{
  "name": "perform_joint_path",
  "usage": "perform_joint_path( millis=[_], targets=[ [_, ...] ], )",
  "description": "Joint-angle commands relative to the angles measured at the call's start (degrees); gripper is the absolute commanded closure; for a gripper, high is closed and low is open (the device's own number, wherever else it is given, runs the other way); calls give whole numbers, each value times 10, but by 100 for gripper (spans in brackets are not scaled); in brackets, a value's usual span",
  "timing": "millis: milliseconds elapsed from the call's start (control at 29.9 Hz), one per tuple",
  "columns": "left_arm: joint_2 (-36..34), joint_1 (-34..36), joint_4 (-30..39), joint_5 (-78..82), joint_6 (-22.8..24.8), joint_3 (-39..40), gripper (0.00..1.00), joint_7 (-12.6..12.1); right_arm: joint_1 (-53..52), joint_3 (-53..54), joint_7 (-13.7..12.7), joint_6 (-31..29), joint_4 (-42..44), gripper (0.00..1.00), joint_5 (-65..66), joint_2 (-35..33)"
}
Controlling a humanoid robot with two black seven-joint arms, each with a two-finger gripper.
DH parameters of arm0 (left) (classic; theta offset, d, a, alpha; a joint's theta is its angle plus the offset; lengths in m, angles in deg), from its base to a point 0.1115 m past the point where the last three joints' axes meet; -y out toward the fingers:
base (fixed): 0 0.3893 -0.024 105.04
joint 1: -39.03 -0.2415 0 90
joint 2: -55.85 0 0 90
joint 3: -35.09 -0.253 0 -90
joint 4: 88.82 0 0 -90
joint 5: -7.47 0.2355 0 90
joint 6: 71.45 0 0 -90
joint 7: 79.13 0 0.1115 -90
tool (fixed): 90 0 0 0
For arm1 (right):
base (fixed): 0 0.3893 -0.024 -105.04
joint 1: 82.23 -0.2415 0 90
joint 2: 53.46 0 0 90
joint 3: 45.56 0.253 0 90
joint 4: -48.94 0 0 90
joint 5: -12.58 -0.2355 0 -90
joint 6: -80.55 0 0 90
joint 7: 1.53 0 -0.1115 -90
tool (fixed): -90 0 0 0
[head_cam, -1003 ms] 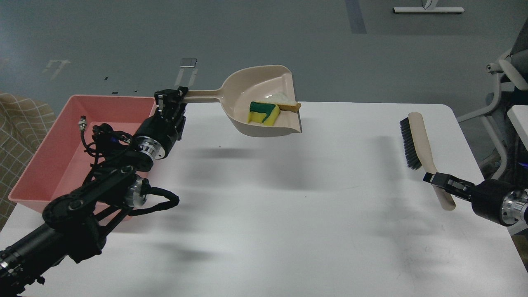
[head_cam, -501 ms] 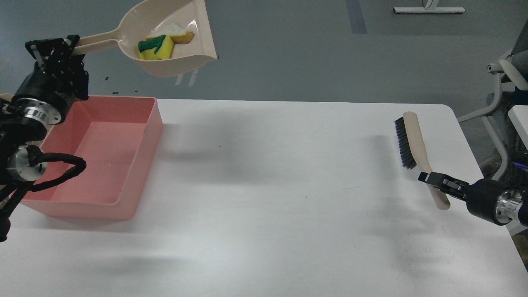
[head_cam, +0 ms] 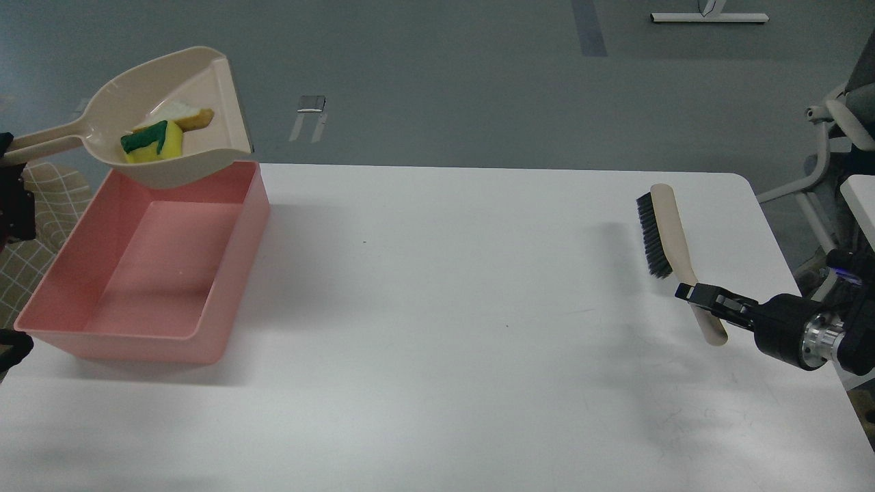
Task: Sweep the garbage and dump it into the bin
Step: 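Tilt the dustpan with the left gripper to dump debris into bin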
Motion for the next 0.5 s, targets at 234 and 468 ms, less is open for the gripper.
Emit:
perform_joint_path(
  millis=[234,468],
  targets=[
    [-67,-33,-37,133,-3,33,100,46,0,1,1,0,2,97,0,11],
    [-122,-66,-37,283,-20,36,100,109,0,2,0,0,3,97,0,11]
  ],
)
